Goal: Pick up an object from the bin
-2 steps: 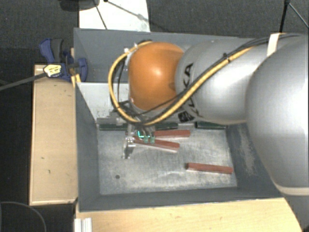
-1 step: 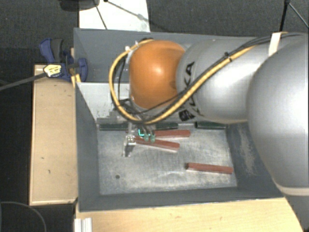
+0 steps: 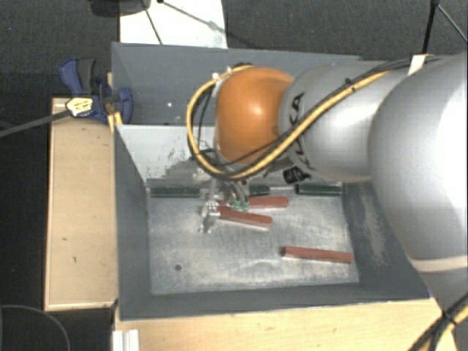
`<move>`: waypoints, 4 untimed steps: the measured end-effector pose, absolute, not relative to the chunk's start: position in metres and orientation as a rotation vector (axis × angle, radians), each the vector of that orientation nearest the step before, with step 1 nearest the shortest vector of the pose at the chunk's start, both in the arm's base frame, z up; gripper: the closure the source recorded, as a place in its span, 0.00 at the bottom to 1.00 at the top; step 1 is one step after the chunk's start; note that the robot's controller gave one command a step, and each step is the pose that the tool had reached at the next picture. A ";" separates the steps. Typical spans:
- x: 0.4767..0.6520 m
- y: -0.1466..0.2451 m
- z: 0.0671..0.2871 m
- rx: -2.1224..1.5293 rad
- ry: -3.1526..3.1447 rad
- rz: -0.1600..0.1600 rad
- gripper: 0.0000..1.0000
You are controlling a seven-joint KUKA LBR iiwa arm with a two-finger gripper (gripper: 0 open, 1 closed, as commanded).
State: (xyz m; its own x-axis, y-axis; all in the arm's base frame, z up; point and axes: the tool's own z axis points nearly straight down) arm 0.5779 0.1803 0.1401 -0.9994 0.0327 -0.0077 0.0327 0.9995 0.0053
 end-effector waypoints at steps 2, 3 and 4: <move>0.567 0.143 0.075 0.017 3.126 0.009 1.00; 0.567 0.143 0.075 0.020 3.126 0.009 1.00; 0.565 0.152 0.223 -0.232 3.129 0.002 1.00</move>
Offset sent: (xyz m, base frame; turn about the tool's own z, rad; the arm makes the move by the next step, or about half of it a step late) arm -0.0159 -0.0391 -0.0701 -0.0268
